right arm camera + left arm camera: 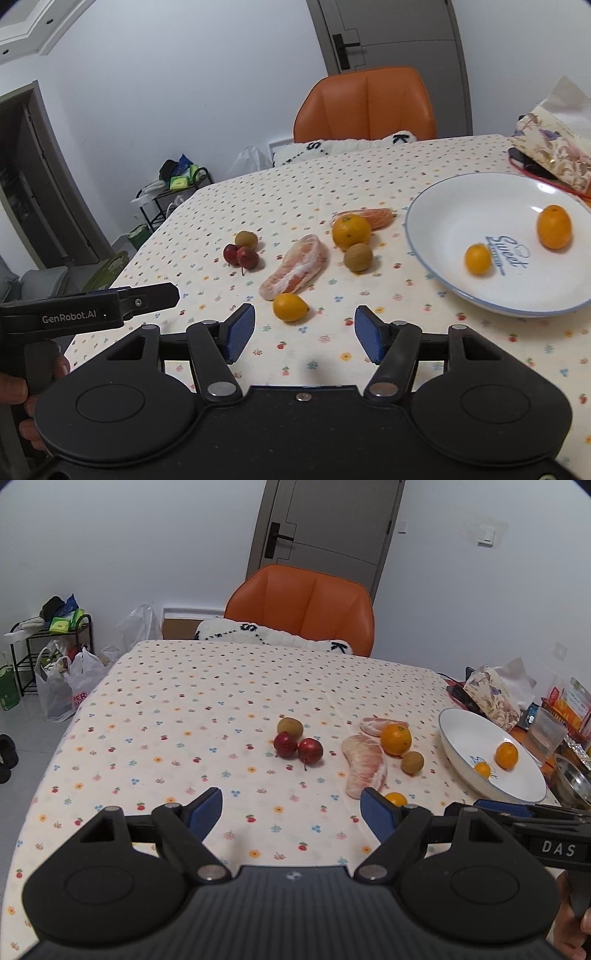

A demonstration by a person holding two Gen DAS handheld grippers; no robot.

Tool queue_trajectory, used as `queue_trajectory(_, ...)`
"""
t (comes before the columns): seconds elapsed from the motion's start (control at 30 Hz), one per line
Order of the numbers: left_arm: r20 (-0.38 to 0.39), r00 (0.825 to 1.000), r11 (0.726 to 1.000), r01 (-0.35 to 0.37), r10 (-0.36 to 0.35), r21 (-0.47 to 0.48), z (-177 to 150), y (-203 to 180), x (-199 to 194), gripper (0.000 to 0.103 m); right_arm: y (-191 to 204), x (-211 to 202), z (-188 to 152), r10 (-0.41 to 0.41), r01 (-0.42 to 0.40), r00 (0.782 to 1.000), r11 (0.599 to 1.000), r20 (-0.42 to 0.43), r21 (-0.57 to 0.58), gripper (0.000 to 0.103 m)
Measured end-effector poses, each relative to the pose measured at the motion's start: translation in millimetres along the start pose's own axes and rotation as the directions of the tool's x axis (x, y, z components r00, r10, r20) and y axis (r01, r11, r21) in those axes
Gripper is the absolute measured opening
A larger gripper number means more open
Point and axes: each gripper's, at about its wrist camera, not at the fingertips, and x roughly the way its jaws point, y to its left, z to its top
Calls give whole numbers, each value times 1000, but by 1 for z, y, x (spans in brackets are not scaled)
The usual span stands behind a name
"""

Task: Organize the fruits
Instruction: 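Move both open tools back toward the loose fruit, then grasp a pink pomelo segment with the right tool while the left tool grasps a red apple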

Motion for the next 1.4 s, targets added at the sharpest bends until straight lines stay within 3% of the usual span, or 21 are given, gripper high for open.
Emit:
queue_trajectory(0.23,-2,1000,1000,3,-3,-19,0,12,6,76,6,17,2,5,-6,1000,1000,-25,-7,59)
queue_trajectory(1.1,-40,998,999,40,-41,-32,15,15,52,44,4,79,26,7,-7,997,1000,-76,0,57)
queue_trajectory(1.4,-40,997,997,62,-64,-49,22,12,69,35,8,96,35,-8,5,998,999,-69,-49,53)
